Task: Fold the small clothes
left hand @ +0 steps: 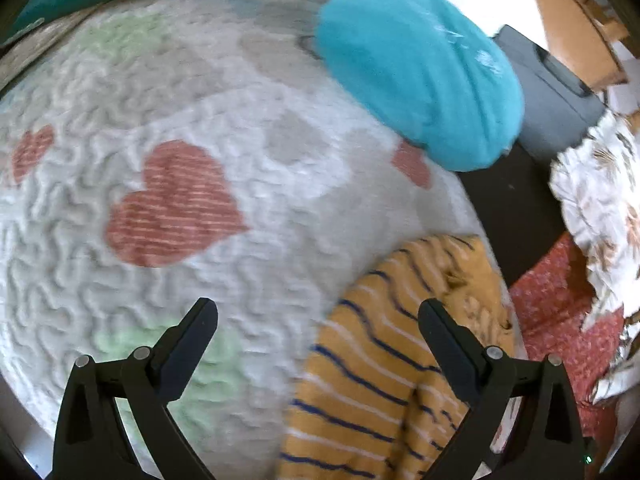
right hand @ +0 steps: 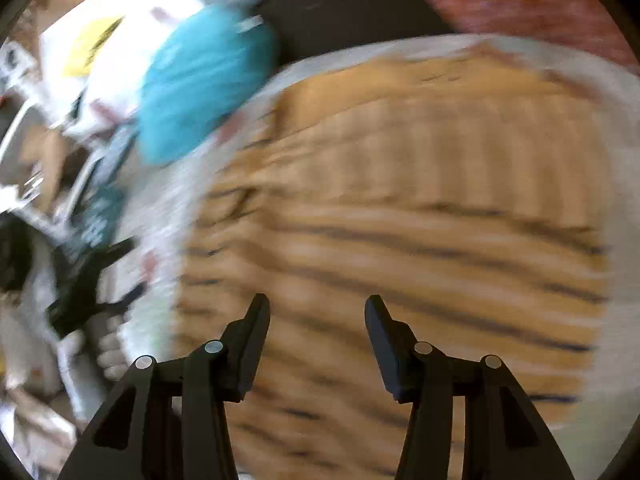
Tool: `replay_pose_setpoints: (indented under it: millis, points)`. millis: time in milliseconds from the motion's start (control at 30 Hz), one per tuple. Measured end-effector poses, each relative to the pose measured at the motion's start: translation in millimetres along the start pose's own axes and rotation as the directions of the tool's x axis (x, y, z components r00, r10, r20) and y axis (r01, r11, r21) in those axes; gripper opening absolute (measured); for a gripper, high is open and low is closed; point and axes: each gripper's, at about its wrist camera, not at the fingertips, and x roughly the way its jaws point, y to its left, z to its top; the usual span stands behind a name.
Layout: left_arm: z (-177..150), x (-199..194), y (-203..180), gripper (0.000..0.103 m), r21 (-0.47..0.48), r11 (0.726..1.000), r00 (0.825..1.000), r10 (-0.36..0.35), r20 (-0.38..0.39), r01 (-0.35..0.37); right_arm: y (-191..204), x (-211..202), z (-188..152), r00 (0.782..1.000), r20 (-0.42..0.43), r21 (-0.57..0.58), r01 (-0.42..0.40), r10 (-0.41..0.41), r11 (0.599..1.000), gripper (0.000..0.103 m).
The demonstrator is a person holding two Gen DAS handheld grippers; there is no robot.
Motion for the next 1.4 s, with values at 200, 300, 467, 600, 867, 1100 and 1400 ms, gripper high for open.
replay_pose_setpoints:
  millis: [200, 300, 467, 600, 867, 1100, 1400]
  points:
    - [3, 5, 6, 0.1, -0.014, 0.999, 0.998, -0.037, -0.05, 0.036, 87, 64, -41, 0.979, -0.171, -0.104, -0.131, 0.112, 0.986, 0.054]
    - [4, 5, 0, 0.1, 0.005, 0.998, 0.997, -0.056, -0.058, 0.056, 102, 92, -58, 0.976, -0.215, -0.159, -0.05, 0.015, 0.986, 0.054]
    - [3, 3, -5, 0.1, 0.009, 0.997, 0.995, -0.075, -0.066, 0.076, 109, 117, -76, 0.97, -0.232, -0.212, 0.024, -0.075, 0.977, 0.04]
    - [5, 2, 5, 0.1, -0.038, 0.996, 0.994, -0.088, -0.064, 0.086, 119, 104, -66, 0.982, -0.184, -0.215, 0.009, -0.05, 0.977, 0.005]
    - [0, 9, 1, 0.1, -0.076, 0.988, 0.986, -0.139, -0.093, 0.132, 140, 14, -7, 0.998, -0.051, -0.291, -0.037, 0.023, 0.956, 0.004]
    - [-15, 25, -36, 0.1, 0.003, 0.983, 0.971, -0.182, -0.156, 0.185, 78, -68, 81, 0.958, 0.157, -0.283, 0.276, -0.24, 0.918, 0.004]
    - [-43, 58, -75, 0.1, 0.102, 0.97, 0.941, -0.184, -0.285, 0.221, -69, -50, 113, 0.756, 0.135, -0.094, 0.654, -0.641, 0.751, 0.006]
